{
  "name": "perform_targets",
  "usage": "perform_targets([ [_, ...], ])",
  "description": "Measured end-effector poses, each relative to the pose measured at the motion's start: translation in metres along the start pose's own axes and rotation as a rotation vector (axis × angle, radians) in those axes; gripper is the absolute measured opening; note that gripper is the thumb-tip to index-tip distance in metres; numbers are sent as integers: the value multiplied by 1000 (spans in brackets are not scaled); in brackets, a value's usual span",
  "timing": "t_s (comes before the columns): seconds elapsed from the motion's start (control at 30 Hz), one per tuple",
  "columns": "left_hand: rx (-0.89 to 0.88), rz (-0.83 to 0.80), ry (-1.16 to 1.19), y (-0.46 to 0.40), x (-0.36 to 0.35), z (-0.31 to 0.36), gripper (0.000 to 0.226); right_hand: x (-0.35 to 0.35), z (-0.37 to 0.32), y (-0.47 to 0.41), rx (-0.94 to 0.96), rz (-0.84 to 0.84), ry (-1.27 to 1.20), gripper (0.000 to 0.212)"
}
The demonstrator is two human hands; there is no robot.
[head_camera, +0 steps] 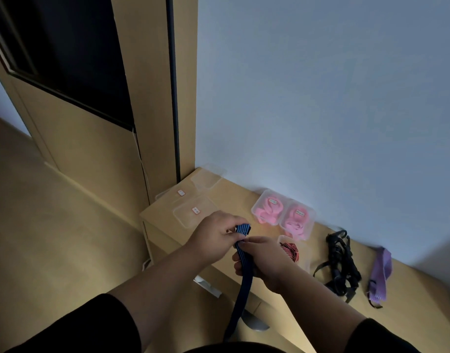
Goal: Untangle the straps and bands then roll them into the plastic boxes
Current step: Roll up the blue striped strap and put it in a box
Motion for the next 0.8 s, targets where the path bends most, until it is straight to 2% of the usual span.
perform_targets([
  [0.17, -65, 43, -41, 4, -8, -9, 33, -4, 0, -1, -49, -28, -280, 39],
  [0.33, -24, -20, 80, 5, -10, -13, 35, 1, 6, -7, 56, -44, -296, 44],
  [0.43, 32, -84, 96, 4, -14, -19, 39, 3, 7, -7, 96, -29, -241, 38],
  [0.53, 139, -24, 315, 5, -18, -30, 43, 6, 7, -7, 109, 0, -194, 31],
  [0.6, 232, 74, 487, 5, -20, -34, 33, 6, 7, -6, 114, 5, -156, 29],
  [0.67, 338, 97, 605, 4, -21, -36, 28, 5, 7, -5, 120, 4, -125, 27],
  [0.8, 379, -158, 763, 0, -31, -35, 18, -1, 4, -1, 128, -1, -41, 27],
])
Point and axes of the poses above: each hand's wrist, its own y-axis away from the middle knuckle, its own x-axis out of the back of the hand, z = x × y, the point moved 3 cm from there along -y, towards the middle knuckle, and after that the axes turned 12 degrees about x, right-handed, at the moved point
